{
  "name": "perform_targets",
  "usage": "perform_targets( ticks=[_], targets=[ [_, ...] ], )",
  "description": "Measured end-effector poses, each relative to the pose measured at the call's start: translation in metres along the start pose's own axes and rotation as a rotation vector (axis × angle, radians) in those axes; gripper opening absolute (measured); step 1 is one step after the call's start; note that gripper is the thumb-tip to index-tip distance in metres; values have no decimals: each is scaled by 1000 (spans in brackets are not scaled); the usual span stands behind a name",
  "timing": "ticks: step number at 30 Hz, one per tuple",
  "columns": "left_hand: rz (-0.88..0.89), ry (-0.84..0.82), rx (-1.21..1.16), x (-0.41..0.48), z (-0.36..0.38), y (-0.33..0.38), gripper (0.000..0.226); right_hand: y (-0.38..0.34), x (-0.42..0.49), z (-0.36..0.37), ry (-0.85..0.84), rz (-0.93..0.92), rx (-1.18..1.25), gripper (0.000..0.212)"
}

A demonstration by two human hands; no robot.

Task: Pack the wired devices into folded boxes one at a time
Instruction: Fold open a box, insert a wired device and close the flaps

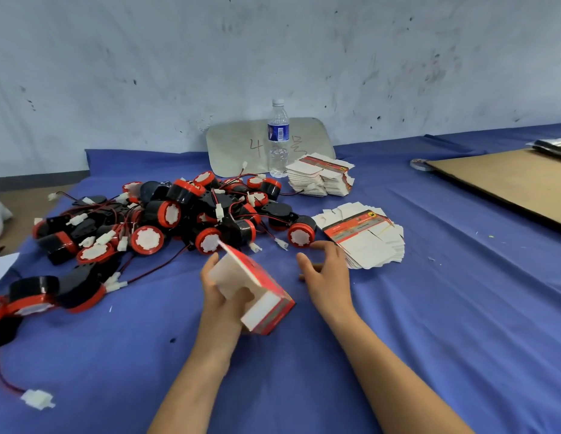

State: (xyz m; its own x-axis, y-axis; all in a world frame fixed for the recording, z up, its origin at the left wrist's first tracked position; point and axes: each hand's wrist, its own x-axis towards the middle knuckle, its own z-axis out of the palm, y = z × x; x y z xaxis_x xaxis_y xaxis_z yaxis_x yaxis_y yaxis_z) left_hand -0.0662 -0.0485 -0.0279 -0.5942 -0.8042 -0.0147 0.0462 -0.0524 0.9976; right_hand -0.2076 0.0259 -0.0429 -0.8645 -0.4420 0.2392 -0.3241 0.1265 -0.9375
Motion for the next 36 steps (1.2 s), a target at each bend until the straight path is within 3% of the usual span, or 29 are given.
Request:
perform_targets(
  ticks=[3, 6, 8, 10, 13, 17, 21, 23, 28, 31, 33, 36],
  targets=[
    [8, 149, 215, 3, -8, -5, 11, 3, 15, 2, 32, 67, -67, 60],
    [140, 363, 598, 4, -6, -7, 35, -1, 34, 4, -12, 53, -287, 85],
    [195, 436, 650, 1, -8, -9, 39, -4, 42, 10, -87, 25, -477, 91],
    [262, 433, 637, 3, -10, -12, 31, -7, 48, 20, -156, -5, -683, 84],
    [351, 385, 597, 3, -7, -14, 14, -11, 53, 33, -176, -13, -841, 57],
    [421, 288, 540, 1, -6, -17, 7, -5, 42, 37, 34, -217, -859, 36],
    [409, 329, 464, 2, -4, -15, 33, 1, 37, 26, 222, -115, -631, 49],
    [423, 377, 458, 2, -3, -17, 44, 0, 34, 22, 357, -134, -405, 43],
    [399, 346, 476, 9, -7, -25, 40, -18, 31, 6, 645, -199, 37, 29],
    [392, 312, 442, 9, -4, -25, 29, -30, 35, -10, 659, -13, 446, 35],
    [385, 269, 380, 7, -3, -24, 43, -38, 31, -19, 579, 115, 795, 41],
    [380, 227, 399, 6, -2, -22, 73, -45, 15, -27, 471, 242, 963, 36]
  ],
)
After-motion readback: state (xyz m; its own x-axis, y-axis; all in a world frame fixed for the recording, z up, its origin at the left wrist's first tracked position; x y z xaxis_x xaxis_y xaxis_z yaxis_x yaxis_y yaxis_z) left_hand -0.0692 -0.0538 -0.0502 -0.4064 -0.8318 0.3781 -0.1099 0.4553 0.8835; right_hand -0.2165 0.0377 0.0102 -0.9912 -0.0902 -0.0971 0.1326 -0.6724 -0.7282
